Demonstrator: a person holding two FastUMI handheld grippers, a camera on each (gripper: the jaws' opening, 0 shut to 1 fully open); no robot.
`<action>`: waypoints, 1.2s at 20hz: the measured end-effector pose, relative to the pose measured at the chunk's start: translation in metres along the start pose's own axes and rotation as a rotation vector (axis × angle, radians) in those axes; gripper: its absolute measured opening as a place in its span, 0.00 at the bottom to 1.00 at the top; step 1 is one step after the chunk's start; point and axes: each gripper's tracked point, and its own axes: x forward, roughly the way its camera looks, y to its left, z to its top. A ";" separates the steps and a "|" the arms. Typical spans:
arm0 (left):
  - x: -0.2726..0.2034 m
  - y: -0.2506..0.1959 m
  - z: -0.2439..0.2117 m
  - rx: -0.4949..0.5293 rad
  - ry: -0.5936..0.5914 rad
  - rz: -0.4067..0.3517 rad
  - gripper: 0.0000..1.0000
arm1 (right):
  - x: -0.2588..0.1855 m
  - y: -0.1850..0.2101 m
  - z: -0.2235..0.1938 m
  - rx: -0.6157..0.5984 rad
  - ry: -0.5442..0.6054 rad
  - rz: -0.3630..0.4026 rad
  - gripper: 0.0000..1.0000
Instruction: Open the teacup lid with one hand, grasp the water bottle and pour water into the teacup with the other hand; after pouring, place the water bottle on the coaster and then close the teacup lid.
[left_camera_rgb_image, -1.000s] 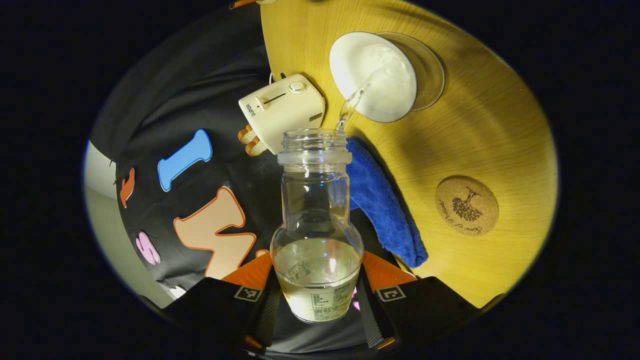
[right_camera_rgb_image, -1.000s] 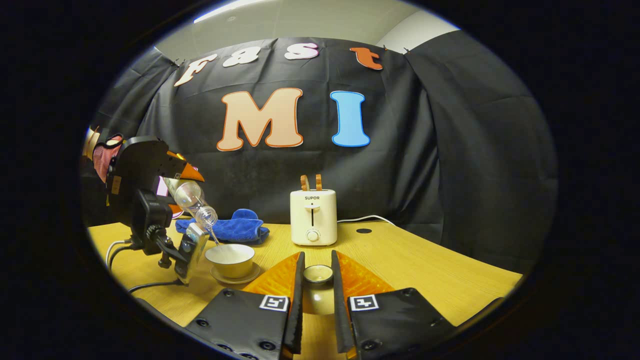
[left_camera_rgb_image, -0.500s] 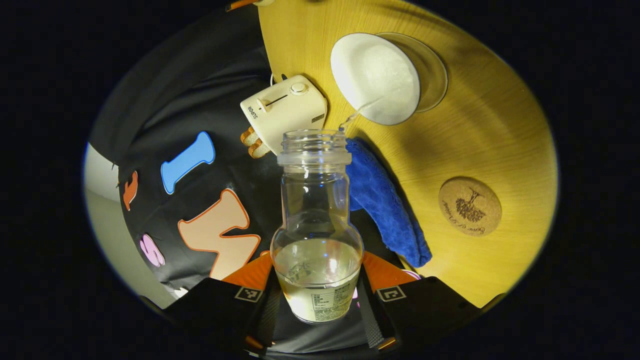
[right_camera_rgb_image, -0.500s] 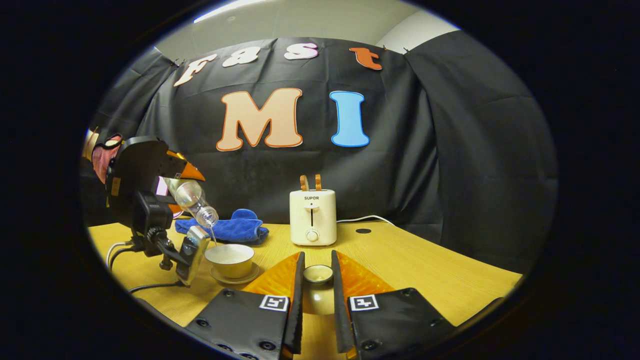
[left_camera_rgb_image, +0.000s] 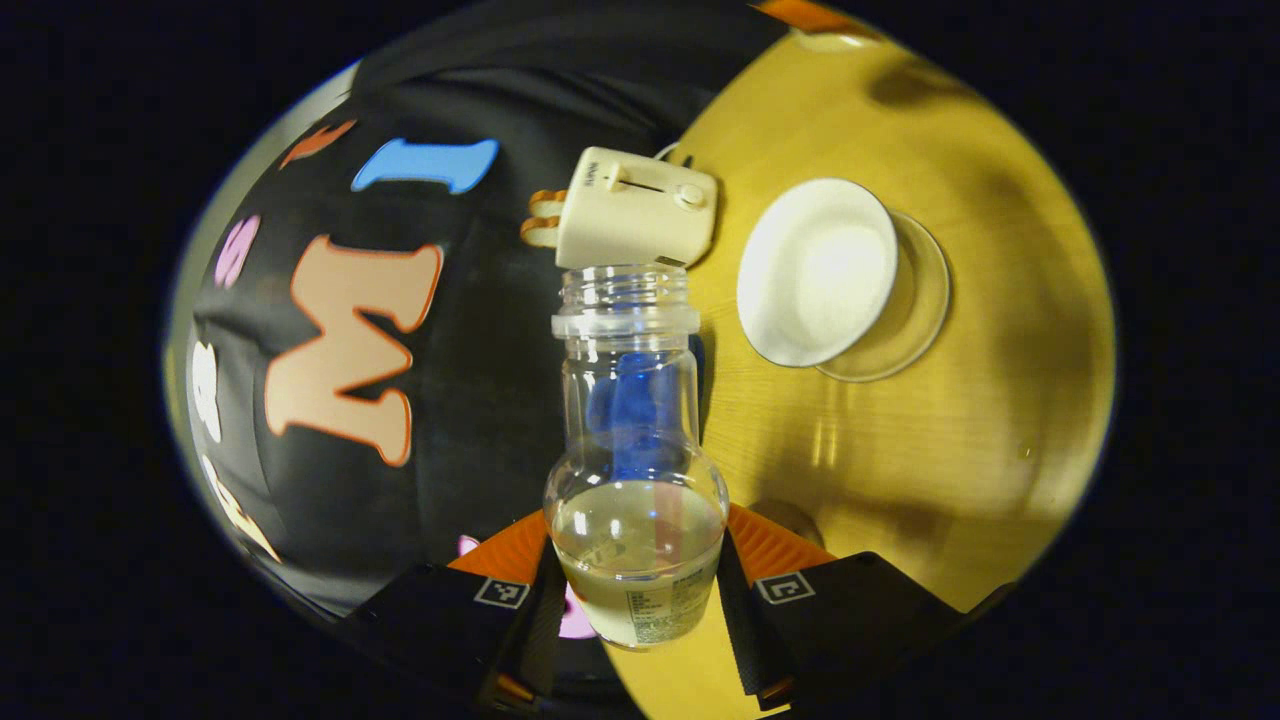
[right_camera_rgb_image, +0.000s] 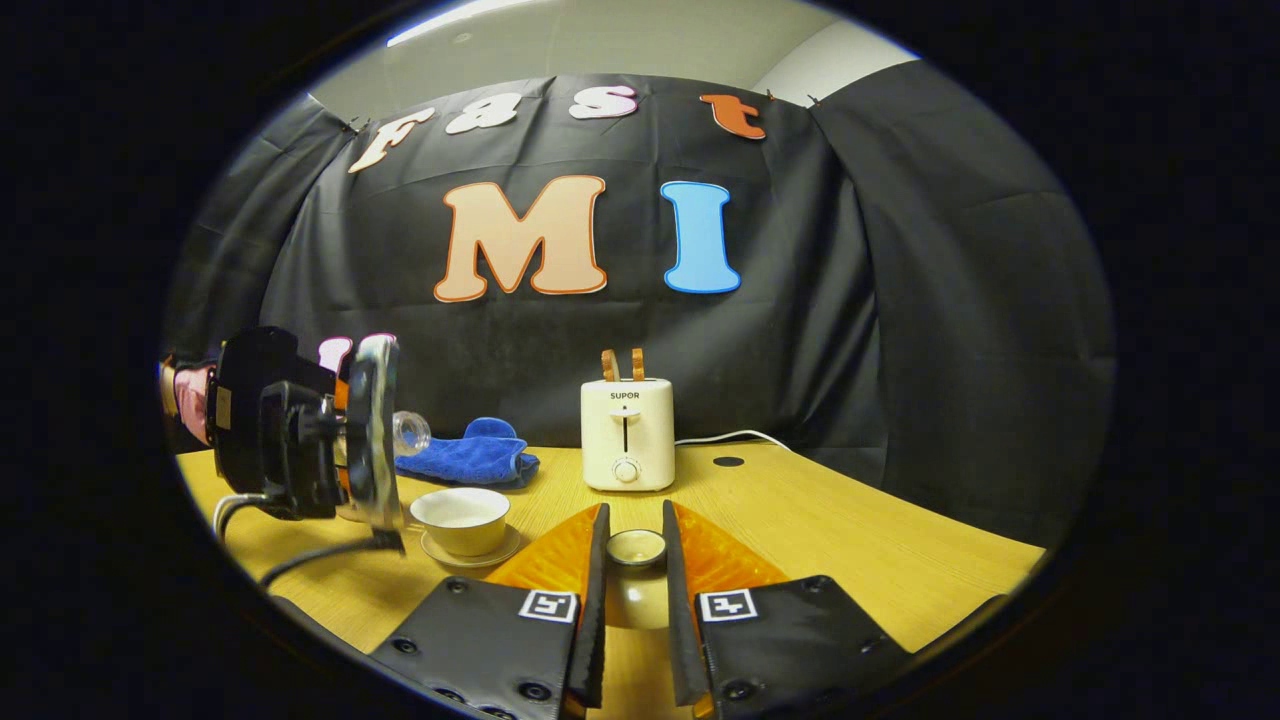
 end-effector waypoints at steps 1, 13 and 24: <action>0.002 0.000 0.001 -0.103 -0.017 0.007 0.66 | -0.001 0.000 0.000 0.001 0.000 0.000 0.30; -0.001 0.048 -0.002 -1.124 -0.267 -0.023 0.66 | 0.000 -0.002 0.000 0.000 0.001 -0.005 0.30; 0.028 0.027 -0.022 -1.203 -0.239 -0.056 0.67 | 0.002 -0.004 0.000 -0.001 0.001 -0.016 0.29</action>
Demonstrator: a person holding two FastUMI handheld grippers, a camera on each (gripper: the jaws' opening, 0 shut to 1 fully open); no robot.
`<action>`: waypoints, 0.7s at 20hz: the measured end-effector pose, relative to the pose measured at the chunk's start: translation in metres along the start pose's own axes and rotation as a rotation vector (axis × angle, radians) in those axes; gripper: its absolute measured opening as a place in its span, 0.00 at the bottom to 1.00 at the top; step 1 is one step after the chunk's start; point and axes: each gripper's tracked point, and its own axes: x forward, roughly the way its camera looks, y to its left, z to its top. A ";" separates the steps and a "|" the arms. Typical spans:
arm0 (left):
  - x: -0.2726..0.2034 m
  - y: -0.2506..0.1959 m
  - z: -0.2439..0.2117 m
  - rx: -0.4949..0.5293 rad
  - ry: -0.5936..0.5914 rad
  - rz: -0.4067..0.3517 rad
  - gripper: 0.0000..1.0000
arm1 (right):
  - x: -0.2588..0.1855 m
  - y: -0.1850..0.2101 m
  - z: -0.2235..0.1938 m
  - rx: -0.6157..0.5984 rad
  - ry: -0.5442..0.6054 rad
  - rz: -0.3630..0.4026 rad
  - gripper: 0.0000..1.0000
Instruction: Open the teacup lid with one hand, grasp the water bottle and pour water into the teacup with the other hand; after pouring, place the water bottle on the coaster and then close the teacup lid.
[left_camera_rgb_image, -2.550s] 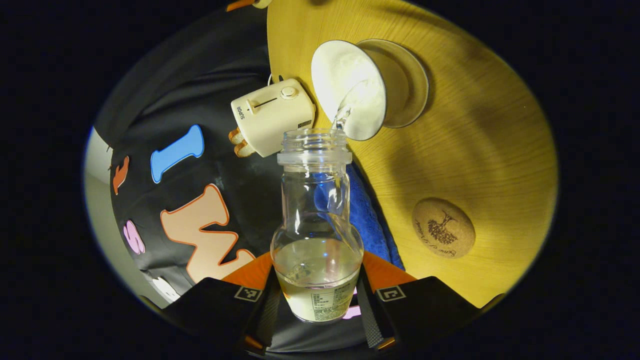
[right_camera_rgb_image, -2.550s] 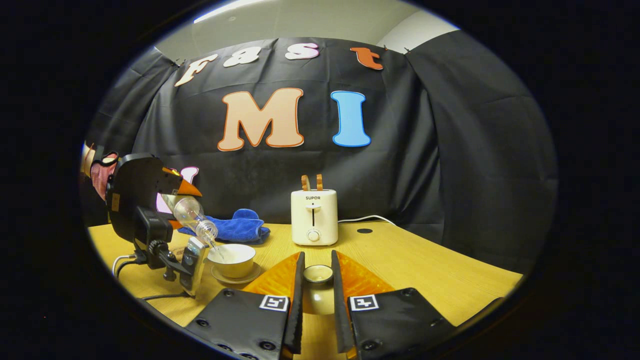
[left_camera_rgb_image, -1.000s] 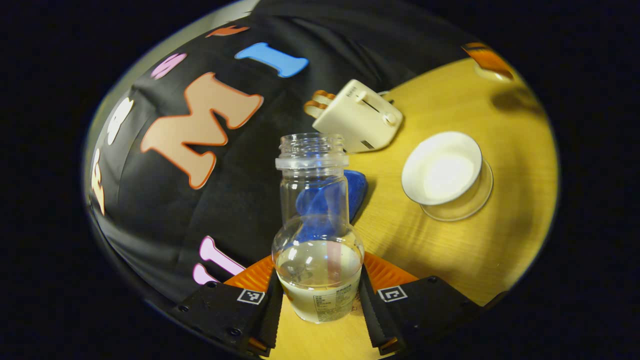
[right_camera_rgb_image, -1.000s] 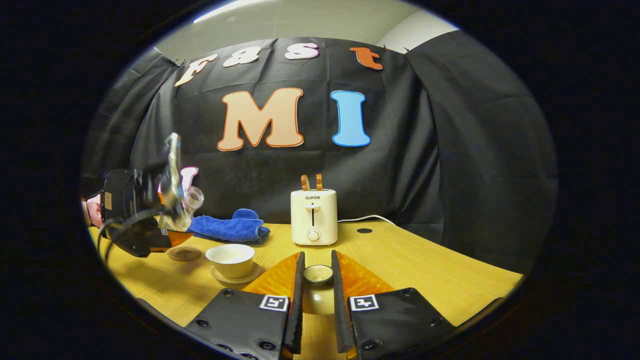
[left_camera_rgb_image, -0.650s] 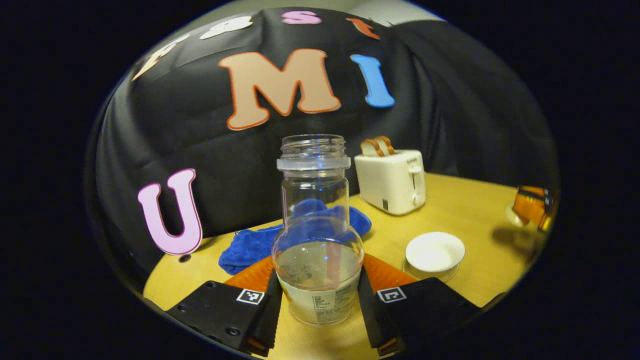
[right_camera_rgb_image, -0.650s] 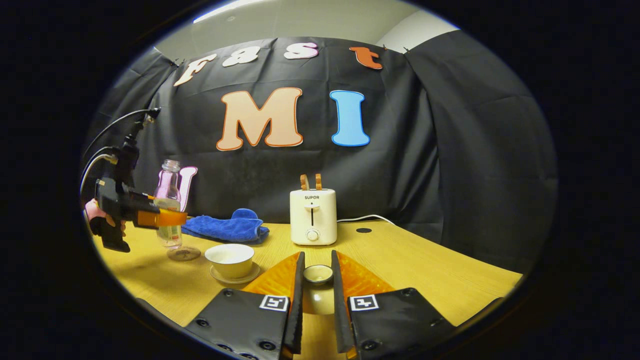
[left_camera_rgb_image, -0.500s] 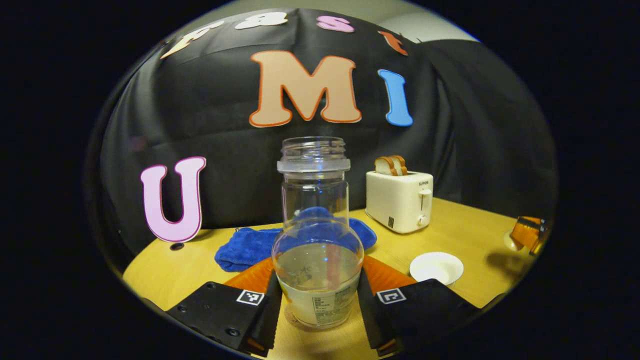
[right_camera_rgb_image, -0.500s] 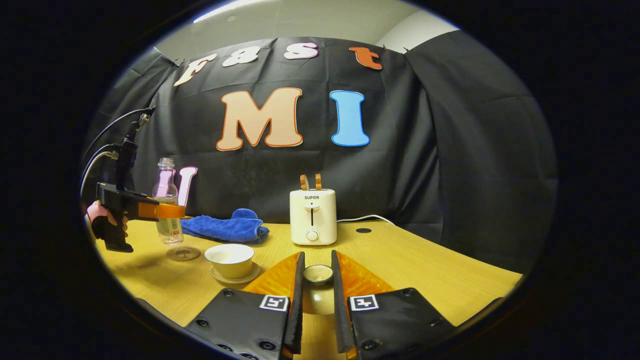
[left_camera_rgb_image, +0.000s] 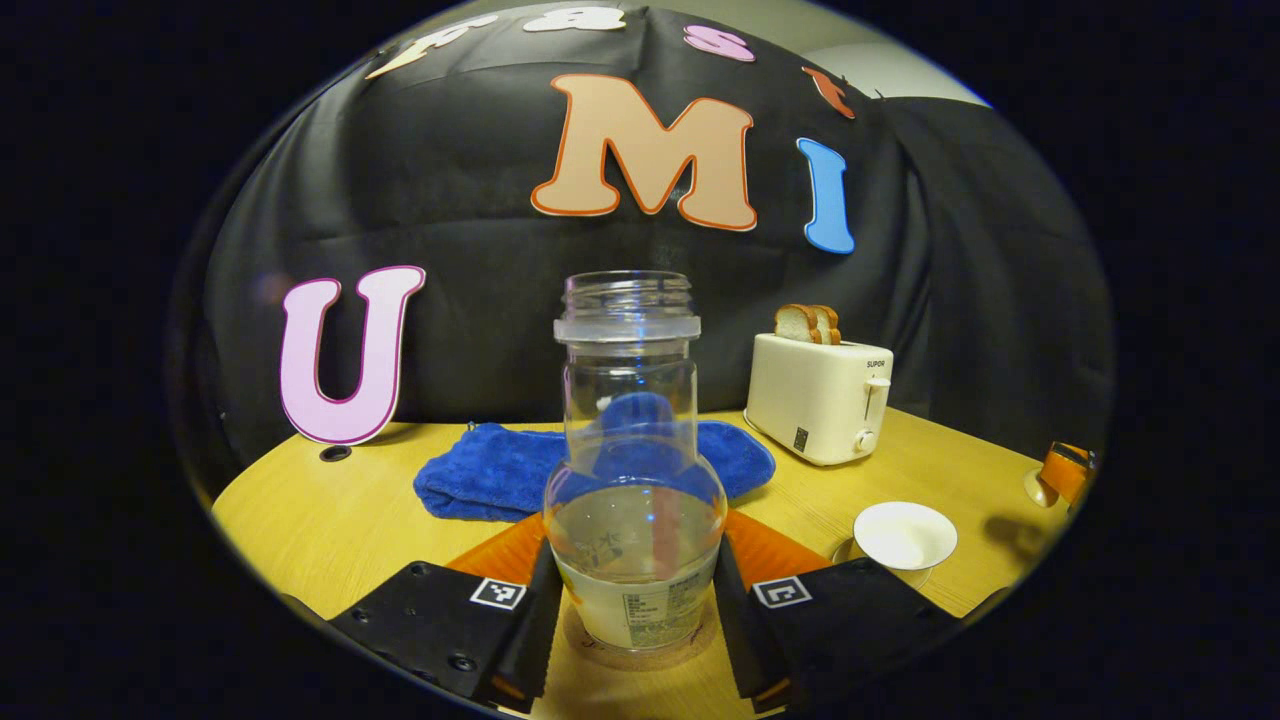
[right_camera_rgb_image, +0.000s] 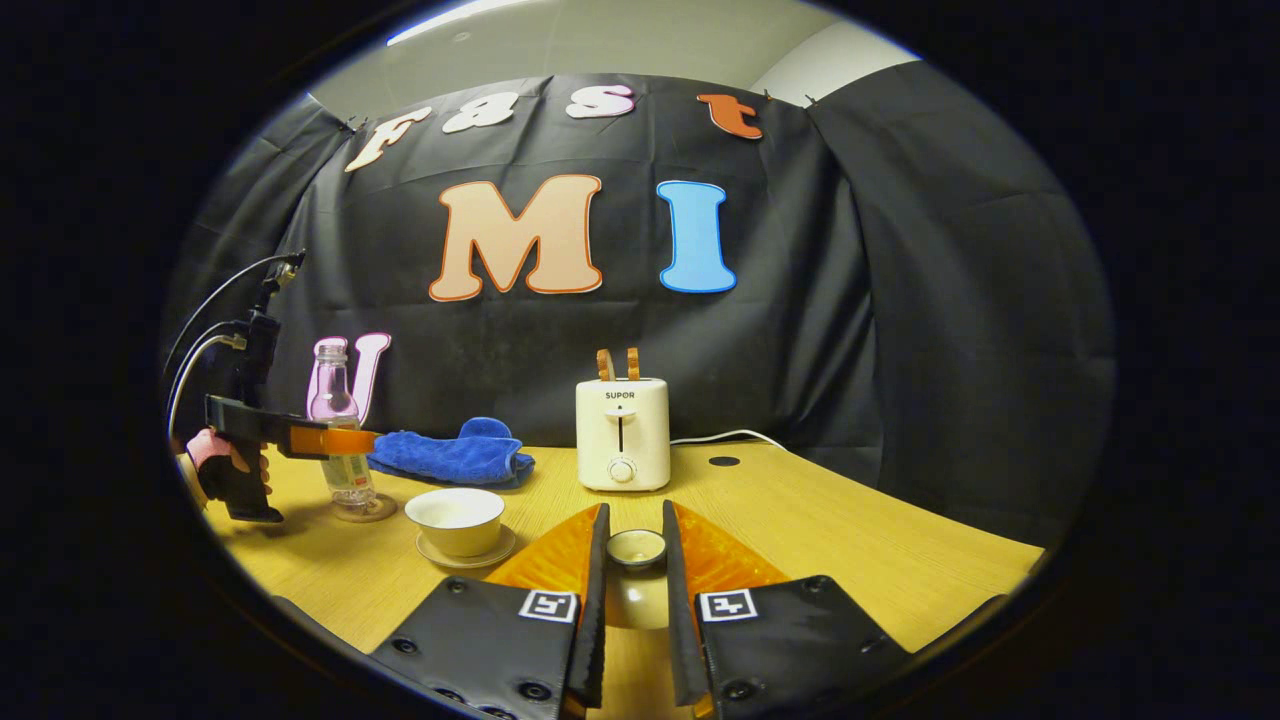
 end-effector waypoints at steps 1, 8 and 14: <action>0.001 0.000 -0.001 0.003 0.005 0.002 0.67 | 0.000 0.000 -0.001 0.000 0.000 0.000 0.29; 0.001 0.005 -0.008 0.012 0.029 0.014 0.70 | 0.000 0.000 0.000 0.000 -0.001 -0.001 0.29; -0.001 0.001 -0.010 0.041 0.029 -0.005 0.73 | 0.001 0.000 0.001 -0.001 -0.002 -0.005 0.29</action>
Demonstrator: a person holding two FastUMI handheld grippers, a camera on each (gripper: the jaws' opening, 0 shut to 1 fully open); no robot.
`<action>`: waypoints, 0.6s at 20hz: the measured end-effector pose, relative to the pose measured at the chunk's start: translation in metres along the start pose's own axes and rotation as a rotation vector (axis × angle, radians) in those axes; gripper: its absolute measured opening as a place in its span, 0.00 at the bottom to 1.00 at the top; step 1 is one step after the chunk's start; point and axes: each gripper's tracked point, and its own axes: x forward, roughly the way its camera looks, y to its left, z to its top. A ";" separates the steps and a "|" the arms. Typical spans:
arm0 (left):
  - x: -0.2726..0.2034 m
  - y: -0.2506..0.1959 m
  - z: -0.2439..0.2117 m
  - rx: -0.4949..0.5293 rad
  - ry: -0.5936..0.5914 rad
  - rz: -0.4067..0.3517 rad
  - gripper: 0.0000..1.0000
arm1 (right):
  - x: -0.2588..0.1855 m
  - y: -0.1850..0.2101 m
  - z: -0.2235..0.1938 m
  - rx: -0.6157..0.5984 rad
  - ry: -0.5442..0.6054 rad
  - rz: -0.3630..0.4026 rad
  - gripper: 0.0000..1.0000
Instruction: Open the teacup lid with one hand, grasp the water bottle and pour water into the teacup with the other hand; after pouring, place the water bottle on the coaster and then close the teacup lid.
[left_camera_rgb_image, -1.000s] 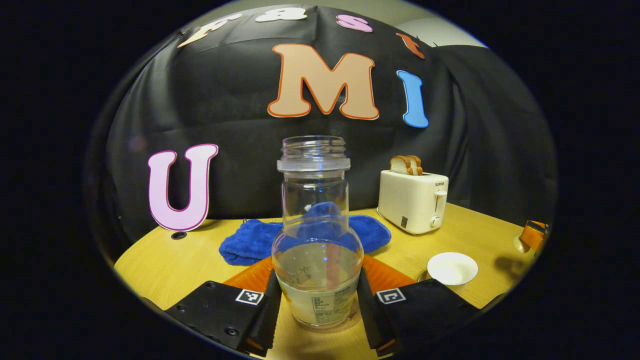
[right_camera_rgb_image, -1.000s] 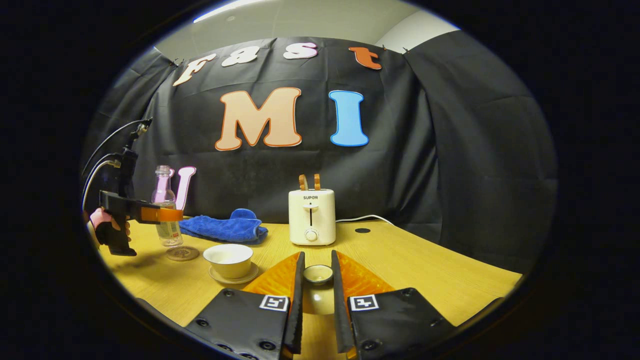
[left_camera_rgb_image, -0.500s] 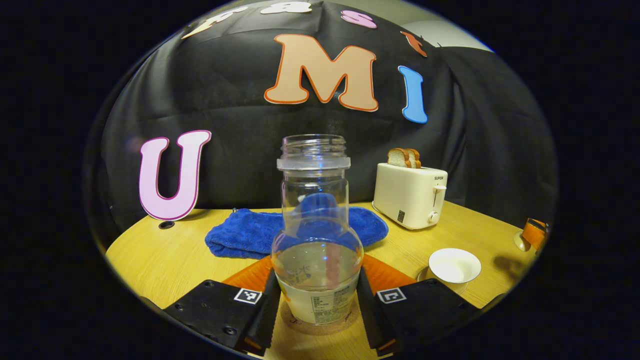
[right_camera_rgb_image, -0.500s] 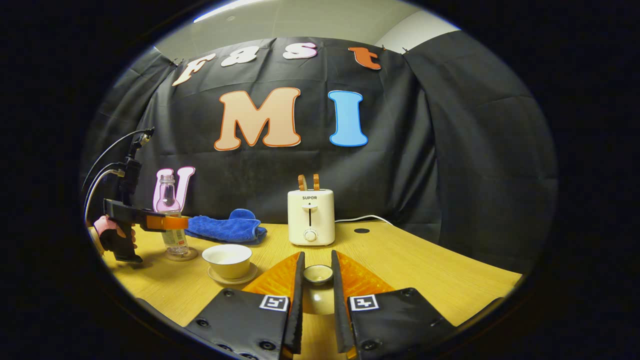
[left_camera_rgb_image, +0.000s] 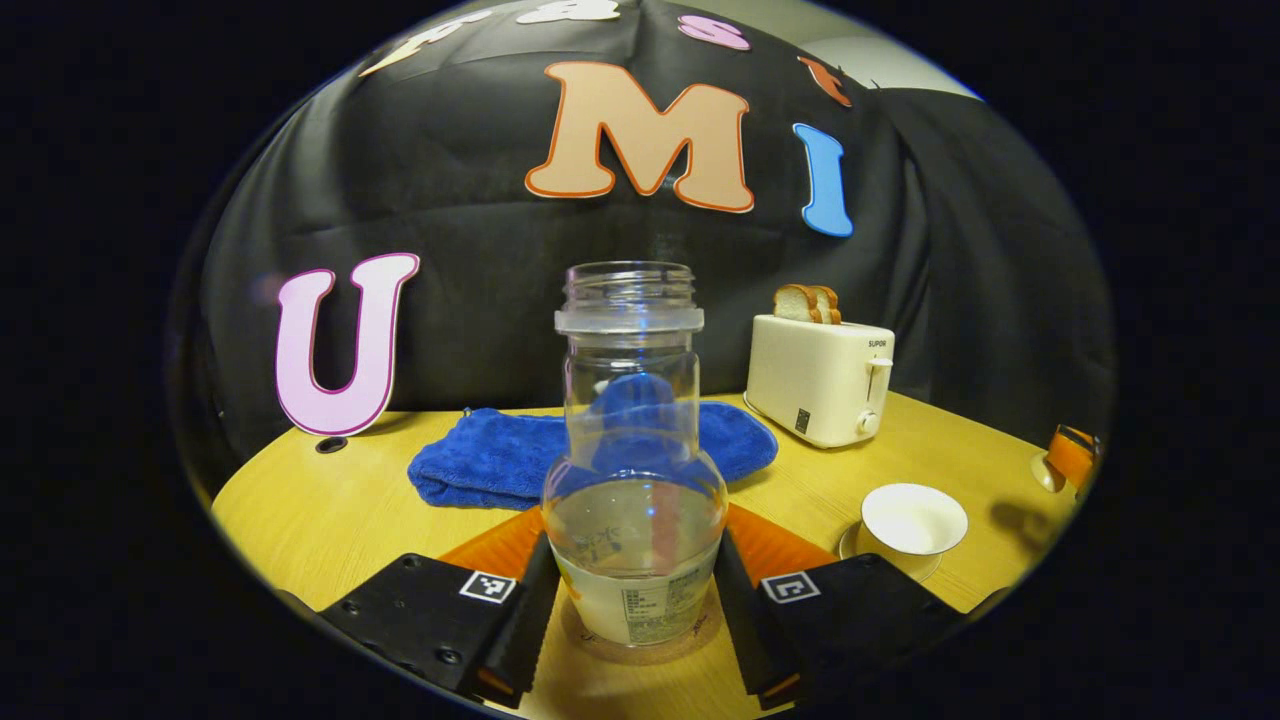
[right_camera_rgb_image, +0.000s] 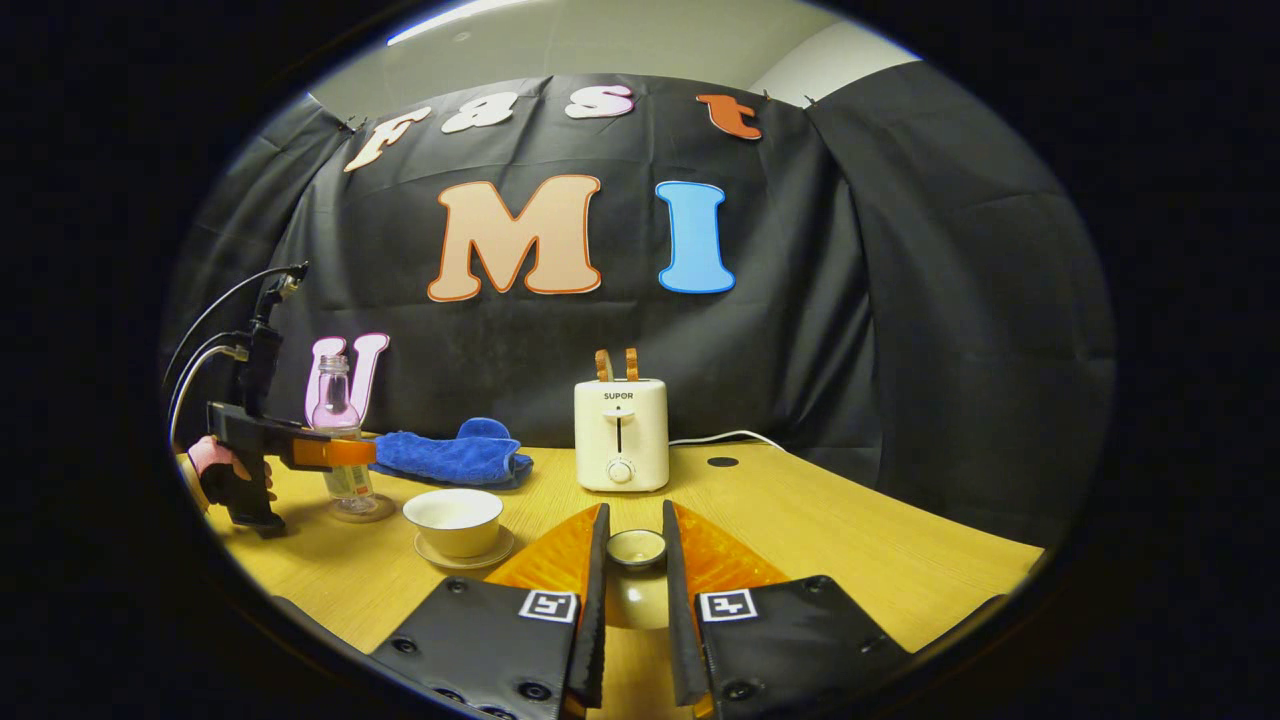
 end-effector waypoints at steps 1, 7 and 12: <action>0.001 -0.001 -0.001 0.017 0.001 -0.002 0.74 | -0.001 -0.001 0.000 0.000 0.000 -0.002 0.29; -0.001 -0.005 -0.010 0.050 0.011 -0.001 0.89 | -0.001 0.000 0.000 0.000 0.000 -0.003 0.30; -0.007 -0.009 -0.010 0.075 -0.004 -0.001 0.93 | -0.001 -0.001 0.000 0.000 0.001 -0.003 0.29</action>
